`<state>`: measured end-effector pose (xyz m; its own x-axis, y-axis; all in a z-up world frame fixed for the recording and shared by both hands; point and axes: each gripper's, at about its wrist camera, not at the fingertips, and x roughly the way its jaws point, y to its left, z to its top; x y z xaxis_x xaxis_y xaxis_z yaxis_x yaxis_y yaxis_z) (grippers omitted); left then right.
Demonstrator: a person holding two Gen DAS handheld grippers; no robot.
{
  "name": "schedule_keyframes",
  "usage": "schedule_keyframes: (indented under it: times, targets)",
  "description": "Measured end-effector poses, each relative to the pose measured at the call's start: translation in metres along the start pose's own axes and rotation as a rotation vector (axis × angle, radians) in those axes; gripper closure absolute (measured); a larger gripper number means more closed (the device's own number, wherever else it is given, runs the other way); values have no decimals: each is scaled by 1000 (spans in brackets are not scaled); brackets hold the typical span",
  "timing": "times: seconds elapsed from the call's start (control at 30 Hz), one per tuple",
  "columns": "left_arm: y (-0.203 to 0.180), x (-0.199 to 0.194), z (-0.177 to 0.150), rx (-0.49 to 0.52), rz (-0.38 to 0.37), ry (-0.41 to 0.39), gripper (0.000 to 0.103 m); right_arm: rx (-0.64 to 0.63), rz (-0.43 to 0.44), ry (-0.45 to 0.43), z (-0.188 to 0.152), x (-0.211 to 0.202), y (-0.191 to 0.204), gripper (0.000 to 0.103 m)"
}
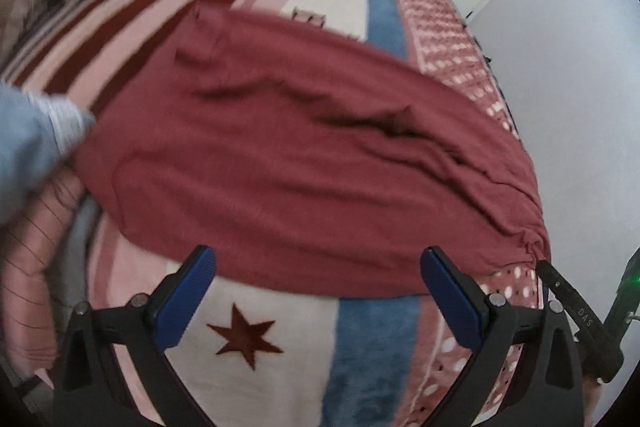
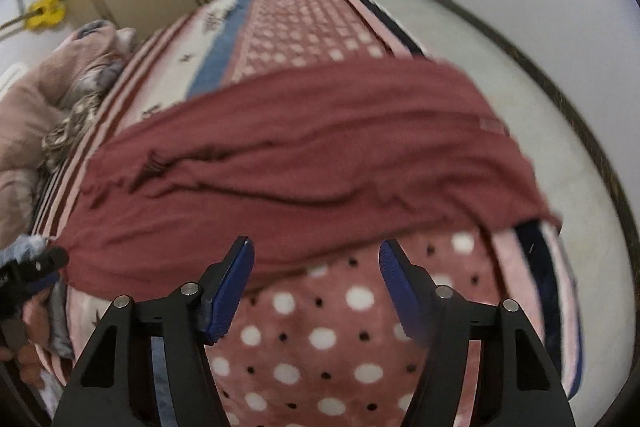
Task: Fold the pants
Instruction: 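Lower both grippers to the red pants edge and close on the fabric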
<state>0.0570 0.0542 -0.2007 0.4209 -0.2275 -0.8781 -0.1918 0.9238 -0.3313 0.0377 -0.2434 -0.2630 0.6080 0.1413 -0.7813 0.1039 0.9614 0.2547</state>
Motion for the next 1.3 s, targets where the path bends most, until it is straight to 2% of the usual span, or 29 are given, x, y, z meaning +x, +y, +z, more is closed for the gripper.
schedule_keyframes:
  times: [0.13, 0.3, 0.47, 0.53, 0.63, 0.7, 0.73, 0.77, 0.8, 0.87, 0.9, 1.03, 1.2, 1.3]
  targets:
    - [18, 20, -1, -51, -1, 45, 8, 96, -1, 75, -11, 20, -25, 42]
    - [27, 38, -3, -86, -26, 82, 13, 189, 32, 105, -14, 34, -48, 41]
    - [34, 51, 1, -137, -45, 80, 20, 241, 65, 77, -7, 48, -54, 40]
    - [36, 54, 4, -158, -32, 61, 29, 247, 60, 61, -2, 50, -55, 42]
    - [37, 55, 8, -163, -2, 42, 45, 300, 55, 35, 7, 55, -59, 53]
    - [38, 56, 11, -173, 12, 40, 56, 321, 46, 47, 15, 60, -59, 73]
    - [40, 56, 12, -179, 17, 42, 62, 322, 39, 50, 18, 62, -58, 79]
    - [41, 55, 13, -184, 23, 45, 64, 324, 33, 53, 21, 62, -57, 88]
    - [43, 55, 13, -192, 25, 51, 66, 327, 37, 53, 23, 62, -57, 91]
    - [49, 52, 10, -222, 30, 70, 66, 333, 37, 55, 24, 60, -58, 93]
    - [50, 50, 7, -236, 34, 76, 63, 332, 31, 53, 25, 59, -57, 95]
    - [51, 45, -6, -236, 32, 107, 40, 320, 4, 52, 22, 53, -58, 97]
    - [50, 47, -9, -259, 13, 136, 28, 313, -17, 36, 21, 48, -63, 98]
    - [52, 51, -8, -288, 10, 119, 26, 320, -4, 39, 22, 49, -63, 98]
